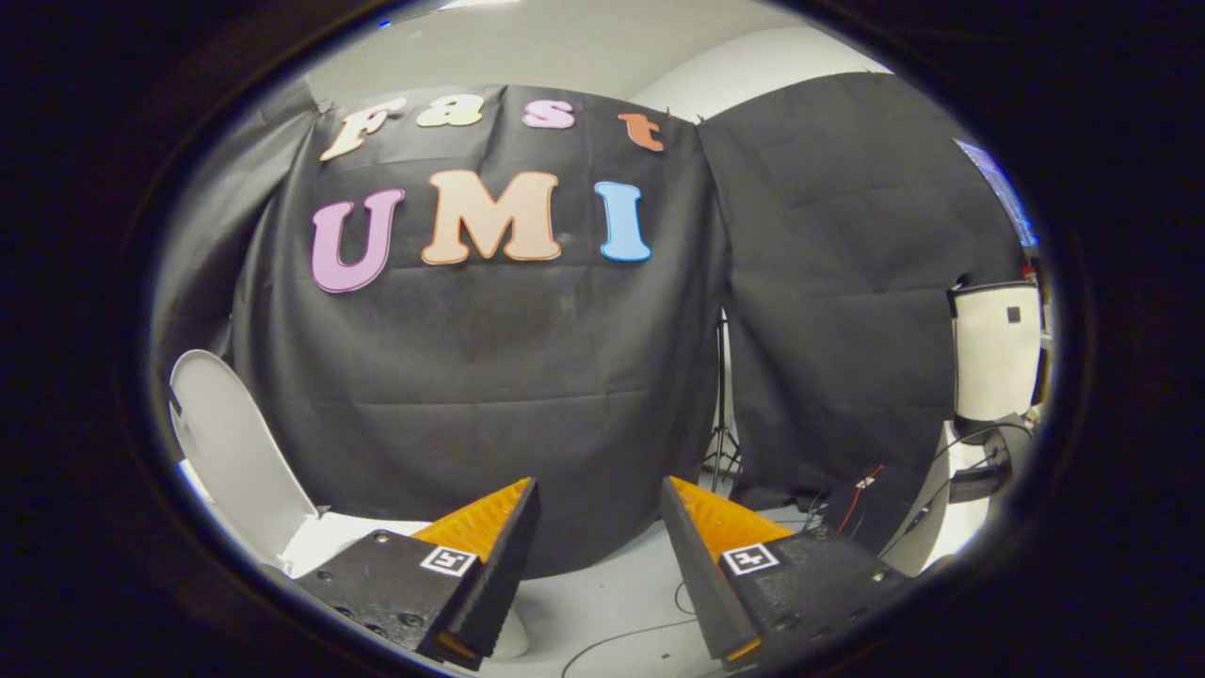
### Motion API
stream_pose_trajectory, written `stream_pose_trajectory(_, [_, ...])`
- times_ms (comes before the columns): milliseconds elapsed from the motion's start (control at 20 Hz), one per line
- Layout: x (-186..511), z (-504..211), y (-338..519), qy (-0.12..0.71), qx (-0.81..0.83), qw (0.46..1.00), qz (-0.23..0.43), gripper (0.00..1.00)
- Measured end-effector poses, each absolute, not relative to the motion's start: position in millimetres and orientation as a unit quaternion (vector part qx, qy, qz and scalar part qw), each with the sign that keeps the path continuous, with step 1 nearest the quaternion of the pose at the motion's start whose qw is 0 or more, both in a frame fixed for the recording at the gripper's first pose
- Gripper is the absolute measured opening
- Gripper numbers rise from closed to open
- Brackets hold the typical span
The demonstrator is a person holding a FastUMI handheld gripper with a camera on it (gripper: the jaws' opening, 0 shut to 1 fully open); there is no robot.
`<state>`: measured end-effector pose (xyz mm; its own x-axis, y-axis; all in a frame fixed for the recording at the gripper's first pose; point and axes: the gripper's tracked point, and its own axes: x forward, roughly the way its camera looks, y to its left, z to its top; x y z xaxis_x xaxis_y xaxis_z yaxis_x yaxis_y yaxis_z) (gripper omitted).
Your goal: Open the toilet lid.
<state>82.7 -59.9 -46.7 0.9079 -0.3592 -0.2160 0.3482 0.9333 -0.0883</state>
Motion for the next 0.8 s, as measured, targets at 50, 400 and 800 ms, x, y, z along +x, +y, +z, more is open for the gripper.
stream_pose_trajectory(50, [81,-50,-61,0.120,-0.021,0.976,-0.182,0.80])
stream_pose_trajectory(400, [79,-58,-73,0.130,-0.010,0.975,-0.182,0.74])
stream_pose_trajectory(800, [103,-54,-92,0.124,-0.021,0.985,-0.115,0.74])
